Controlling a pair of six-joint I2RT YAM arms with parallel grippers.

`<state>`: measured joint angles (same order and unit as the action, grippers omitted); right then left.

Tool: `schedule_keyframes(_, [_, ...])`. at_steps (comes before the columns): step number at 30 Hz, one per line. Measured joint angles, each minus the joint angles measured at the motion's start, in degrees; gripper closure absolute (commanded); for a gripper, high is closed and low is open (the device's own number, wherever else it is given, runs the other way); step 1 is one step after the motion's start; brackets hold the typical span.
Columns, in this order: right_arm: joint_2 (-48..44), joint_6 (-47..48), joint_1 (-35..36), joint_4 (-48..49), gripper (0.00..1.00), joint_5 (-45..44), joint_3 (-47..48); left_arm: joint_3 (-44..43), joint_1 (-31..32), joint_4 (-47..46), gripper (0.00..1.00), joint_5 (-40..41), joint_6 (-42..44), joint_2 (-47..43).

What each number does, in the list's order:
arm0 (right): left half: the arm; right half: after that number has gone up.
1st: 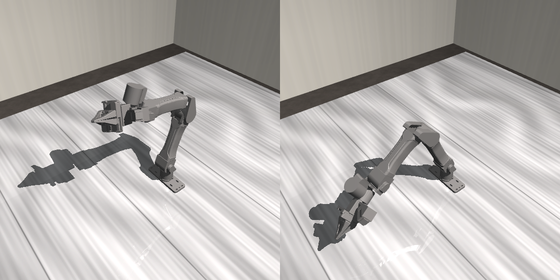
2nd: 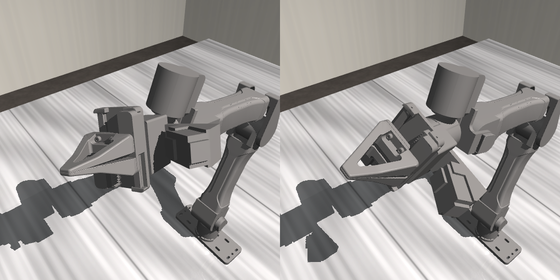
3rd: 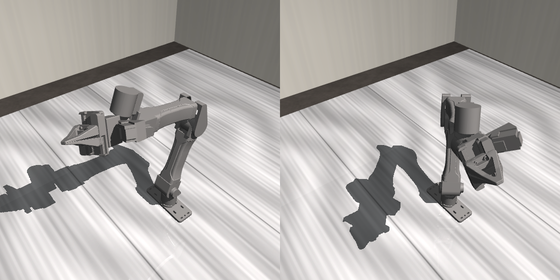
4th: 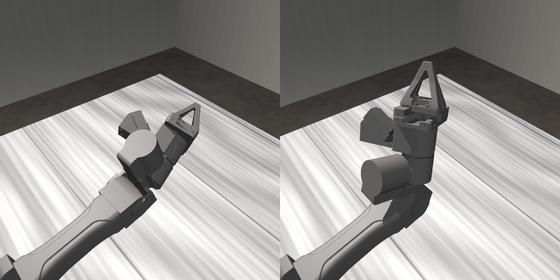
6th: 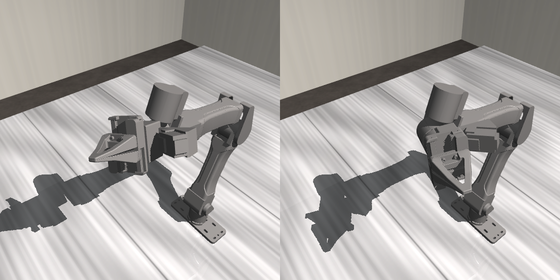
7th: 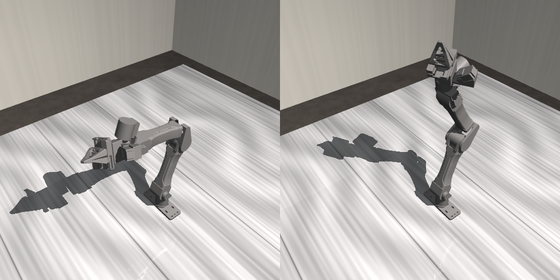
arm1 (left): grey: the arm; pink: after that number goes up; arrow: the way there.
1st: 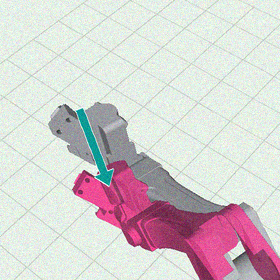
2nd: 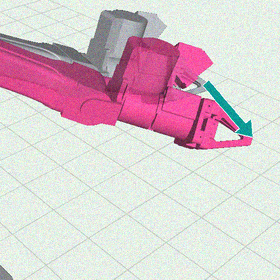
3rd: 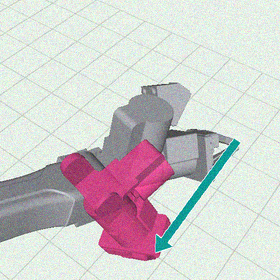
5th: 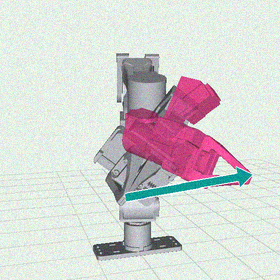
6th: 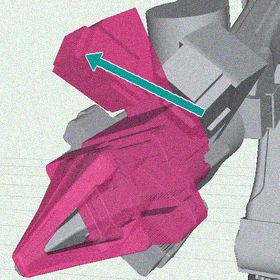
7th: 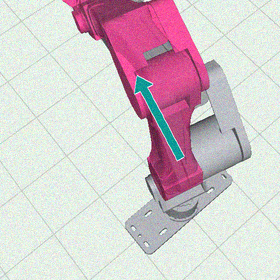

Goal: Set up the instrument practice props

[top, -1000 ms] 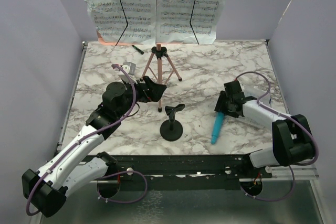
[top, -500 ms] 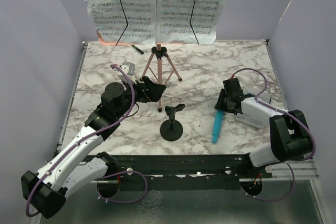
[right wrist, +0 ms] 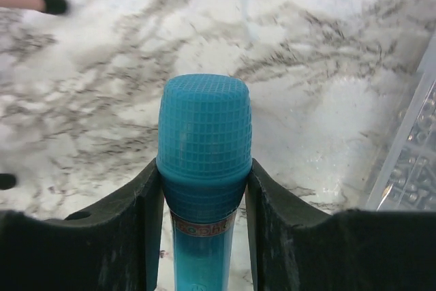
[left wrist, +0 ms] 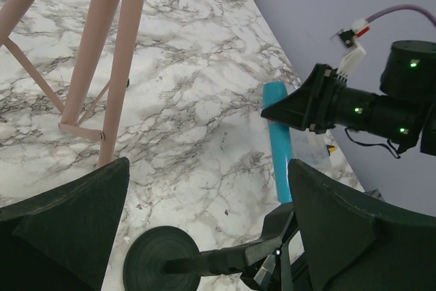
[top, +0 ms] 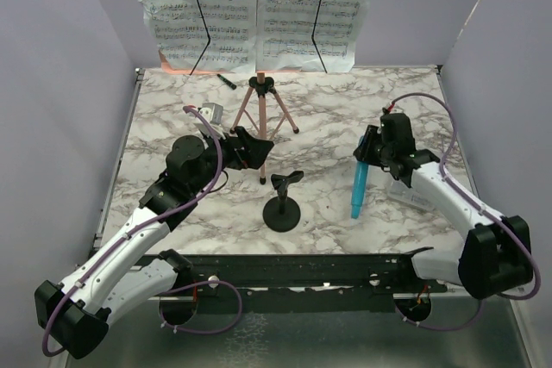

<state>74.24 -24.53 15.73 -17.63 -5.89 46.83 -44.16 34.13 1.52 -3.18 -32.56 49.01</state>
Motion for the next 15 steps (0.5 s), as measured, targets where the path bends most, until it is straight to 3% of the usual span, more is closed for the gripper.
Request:
schedule_keyframes(10, [-18.62, 7.15, 0.00, 2.51, 1.00, 11.98, 1.68, 0.00, -0.04, 0.33, 0.01, -2.58, 3.10, -0.37])
schedule_keyframes(15, [-31.23, 10.38, 0.00, 11.80, 1.00, 19.32, -2.97, 0.00, -0.04, 0.35, 0.01, -5.07, 5.62, -0.90])
